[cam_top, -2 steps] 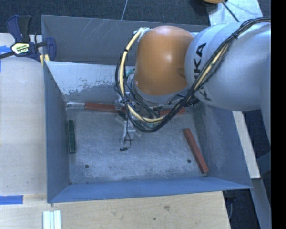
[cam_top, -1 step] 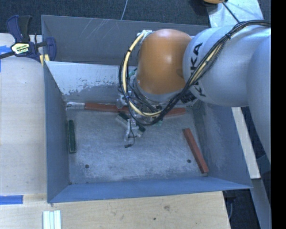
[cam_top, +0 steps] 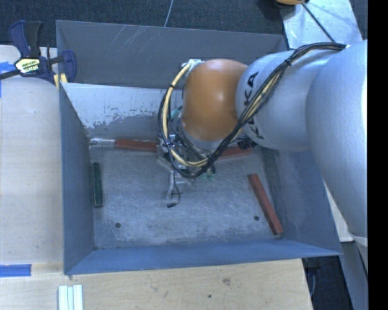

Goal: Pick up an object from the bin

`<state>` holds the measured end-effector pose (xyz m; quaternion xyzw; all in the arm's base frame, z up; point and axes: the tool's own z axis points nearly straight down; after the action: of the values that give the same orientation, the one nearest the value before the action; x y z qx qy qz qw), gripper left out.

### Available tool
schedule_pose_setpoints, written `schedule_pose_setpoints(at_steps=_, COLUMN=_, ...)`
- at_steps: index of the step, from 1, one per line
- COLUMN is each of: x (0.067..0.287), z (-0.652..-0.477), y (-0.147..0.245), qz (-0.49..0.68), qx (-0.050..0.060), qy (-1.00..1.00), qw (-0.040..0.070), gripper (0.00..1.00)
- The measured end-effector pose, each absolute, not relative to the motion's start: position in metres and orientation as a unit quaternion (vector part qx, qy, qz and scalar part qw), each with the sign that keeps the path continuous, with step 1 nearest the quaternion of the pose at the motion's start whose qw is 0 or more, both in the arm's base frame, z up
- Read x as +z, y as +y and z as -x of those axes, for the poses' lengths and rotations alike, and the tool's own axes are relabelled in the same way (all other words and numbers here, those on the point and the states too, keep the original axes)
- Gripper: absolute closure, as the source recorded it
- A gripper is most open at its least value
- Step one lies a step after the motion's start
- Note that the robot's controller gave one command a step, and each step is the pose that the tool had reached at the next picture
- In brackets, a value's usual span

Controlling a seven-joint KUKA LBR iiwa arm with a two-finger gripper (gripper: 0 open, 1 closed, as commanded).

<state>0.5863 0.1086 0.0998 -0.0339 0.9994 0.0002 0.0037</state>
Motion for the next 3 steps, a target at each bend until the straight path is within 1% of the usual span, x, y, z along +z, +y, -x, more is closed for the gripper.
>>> schedule_pose_setpoints(at_steps=1, x=0.0879, z=-0.6039, y=0.0296, qz=0.047, qx=0.0, qy=0.999, qw=0.003, gripper=0.0)
schedule_pose_setpoints(at_steps=2, x=0.0847, z=-0.6075, y=0.0312, qz=0.054, qx=0.0, qy=0.999, qw=0.003, gripper=1.0)
schedule_pose_setpoints(at_steps=3, x=0.0847, z=-0.6075, y=0.0312, qz=0.053, qx=0.0, qy=0.999, qw=0.003, gripper=1.0)
